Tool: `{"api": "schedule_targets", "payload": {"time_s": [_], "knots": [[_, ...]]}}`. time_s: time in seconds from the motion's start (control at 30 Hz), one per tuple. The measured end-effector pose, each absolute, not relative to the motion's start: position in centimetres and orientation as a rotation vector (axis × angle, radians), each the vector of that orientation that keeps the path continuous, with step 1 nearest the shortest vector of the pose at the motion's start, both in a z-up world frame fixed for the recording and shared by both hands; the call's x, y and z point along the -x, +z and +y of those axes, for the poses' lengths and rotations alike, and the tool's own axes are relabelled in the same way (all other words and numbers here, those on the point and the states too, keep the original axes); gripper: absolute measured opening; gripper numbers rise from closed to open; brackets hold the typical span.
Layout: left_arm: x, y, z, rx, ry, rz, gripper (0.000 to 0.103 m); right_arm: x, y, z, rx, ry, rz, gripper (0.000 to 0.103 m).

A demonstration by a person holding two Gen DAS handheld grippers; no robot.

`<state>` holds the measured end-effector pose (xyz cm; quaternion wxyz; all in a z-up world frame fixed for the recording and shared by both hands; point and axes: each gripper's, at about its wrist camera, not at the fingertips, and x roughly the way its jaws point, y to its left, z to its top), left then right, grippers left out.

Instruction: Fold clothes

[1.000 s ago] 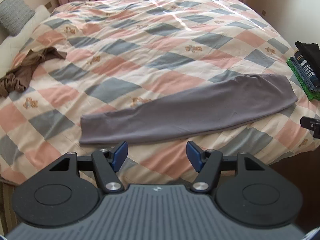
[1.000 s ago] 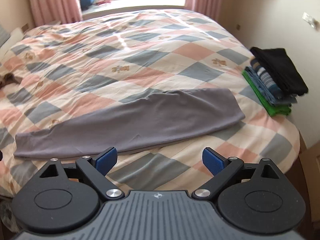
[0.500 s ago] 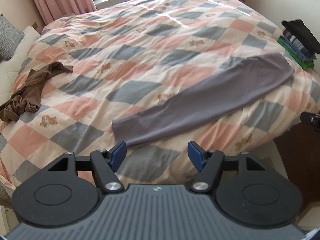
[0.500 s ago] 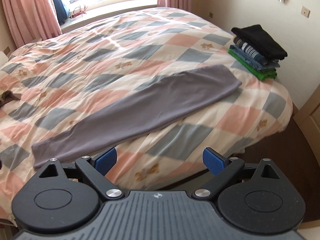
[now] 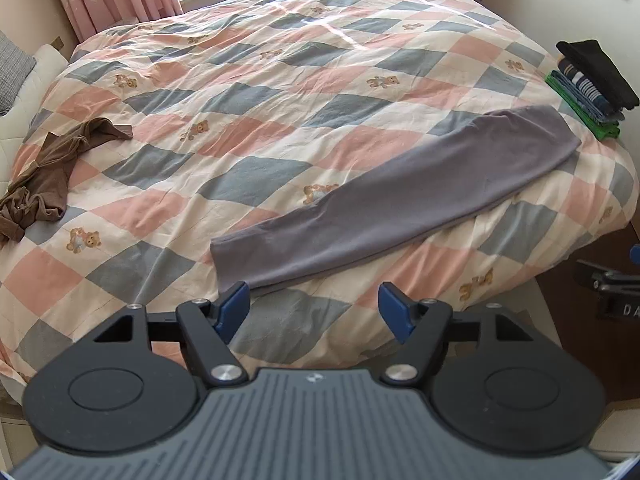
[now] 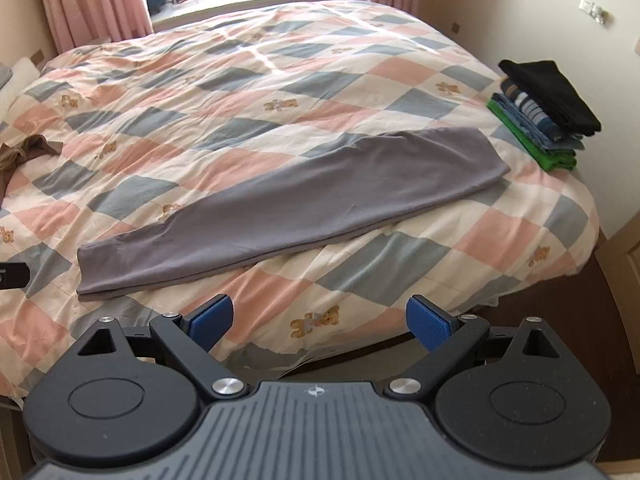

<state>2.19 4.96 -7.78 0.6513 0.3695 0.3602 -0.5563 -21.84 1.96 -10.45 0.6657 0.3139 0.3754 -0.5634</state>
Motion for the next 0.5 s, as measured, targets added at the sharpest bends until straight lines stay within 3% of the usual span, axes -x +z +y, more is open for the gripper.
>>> {"api": "schedule_targets", "payload": {"time_s": [0.5], "knots": [[0.0,-9.9,-0.3,-0.886,-1.299,0.812,0.069,23.3,-11.5,-2.4,-0.707,-1.29,0.835,0.096]]}}
